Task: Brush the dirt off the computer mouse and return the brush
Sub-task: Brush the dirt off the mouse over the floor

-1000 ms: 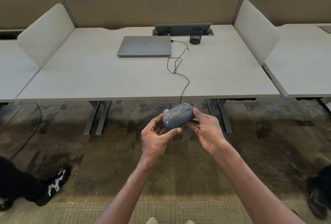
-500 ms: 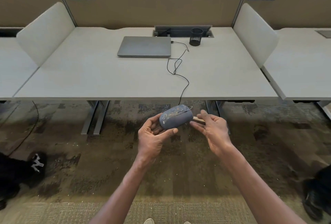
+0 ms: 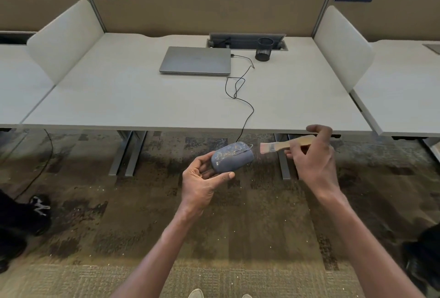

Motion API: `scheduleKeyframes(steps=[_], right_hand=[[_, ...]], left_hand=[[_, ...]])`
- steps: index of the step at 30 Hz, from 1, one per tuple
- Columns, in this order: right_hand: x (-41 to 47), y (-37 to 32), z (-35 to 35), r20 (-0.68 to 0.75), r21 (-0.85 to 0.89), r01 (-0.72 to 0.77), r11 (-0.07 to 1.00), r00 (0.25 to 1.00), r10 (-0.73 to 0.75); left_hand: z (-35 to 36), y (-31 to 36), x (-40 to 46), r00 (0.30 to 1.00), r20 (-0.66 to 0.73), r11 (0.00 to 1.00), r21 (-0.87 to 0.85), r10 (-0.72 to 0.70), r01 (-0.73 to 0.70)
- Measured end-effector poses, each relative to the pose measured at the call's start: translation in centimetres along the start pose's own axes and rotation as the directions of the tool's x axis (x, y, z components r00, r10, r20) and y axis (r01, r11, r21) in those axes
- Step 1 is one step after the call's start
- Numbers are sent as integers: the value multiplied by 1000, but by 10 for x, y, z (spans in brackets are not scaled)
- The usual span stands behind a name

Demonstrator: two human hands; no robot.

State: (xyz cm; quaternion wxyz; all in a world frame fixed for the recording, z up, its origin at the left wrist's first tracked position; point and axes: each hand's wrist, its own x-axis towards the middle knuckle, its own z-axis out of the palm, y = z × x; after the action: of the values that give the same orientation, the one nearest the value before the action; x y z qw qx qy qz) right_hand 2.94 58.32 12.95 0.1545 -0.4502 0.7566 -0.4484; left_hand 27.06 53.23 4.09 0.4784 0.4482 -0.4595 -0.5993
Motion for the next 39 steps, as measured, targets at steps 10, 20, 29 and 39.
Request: scheduleKeyframes(steps=[10,20,29,39], right_hand=[[-14,-62,-20,344,35,297,954,893,-290],[-24,-89,12,438,-66,487,871,798,-413],[-15,-99,22,432,-211,570,794,783,-447],[-11,-107,32,437,-175,543,822,791,-429]], left_hand=[[0,4,0,999,37,997,73,22,-25],[7,-7,-4,999,40,999,49,3,-5],[8,-12,-10,999,47,999,50,4,-7],[7,-17,-7,999,44,999,31,-10,8]])
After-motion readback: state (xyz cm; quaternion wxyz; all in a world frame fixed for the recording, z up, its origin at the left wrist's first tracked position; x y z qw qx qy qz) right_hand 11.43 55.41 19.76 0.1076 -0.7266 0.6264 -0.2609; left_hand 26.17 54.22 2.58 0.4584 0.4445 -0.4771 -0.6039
